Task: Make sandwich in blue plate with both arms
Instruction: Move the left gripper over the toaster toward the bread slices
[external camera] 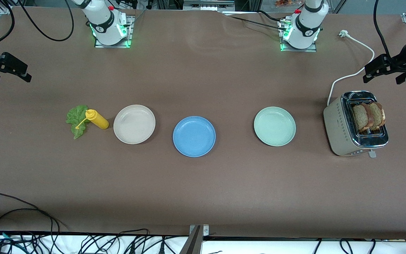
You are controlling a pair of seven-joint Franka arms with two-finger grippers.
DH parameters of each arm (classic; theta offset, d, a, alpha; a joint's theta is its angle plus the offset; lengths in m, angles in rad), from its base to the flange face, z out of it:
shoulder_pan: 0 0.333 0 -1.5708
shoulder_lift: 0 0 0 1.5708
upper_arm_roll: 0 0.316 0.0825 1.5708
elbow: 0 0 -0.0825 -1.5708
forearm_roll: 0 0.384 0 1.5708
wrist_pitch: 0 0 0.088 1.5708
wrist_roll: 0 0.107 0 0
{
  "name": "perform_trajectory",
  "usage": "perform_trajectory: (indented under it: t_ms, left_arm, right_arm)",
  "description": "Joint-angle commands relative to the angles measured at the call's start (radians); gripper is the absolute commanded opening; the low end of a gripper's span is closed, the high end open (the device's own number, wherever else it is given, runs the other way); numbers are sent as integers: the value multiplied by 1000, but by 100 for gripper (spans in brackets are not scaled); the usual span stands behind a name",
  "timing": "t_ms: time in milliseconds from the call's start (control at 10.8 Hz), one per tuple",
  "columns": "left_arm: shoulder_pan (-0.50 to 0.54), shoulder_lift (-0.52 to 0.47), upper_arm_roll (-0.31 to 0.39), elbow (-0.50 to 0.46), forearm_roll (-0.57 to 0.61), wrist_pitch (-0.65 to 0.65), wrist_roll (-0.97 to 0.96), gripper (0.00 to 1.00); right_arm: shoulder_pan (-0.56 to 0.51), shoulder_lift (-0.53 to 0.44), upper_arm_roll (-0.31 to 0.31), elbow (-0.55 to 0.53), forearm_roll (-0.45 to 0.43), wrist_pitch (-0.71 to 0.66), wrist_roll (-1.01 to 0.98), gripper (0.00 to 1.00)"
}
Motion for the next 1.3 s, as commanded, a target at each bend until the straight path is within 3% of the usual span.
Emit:
perform_trajectory:
  t_ms: [0,743,1021,1207]
  left_arm:
    - [-1,19,5,35,-29,-13,29,100]
    - [8,18,25,11,-12,-6,32,100]
    - [8,18,76,-23,0,23,74,100]
    - [8,18,131,-98,0,117,124,100]
  right_arm:
    - [-5,-9,0,7,13,-5,-23,100]
    - [-6,-8,-2,21,5,-10,-15,100]
    - [-6,-8,-2,21,6,-13,-15,100]
    - [-6,-8,-2,21,5,-16,-17,100]
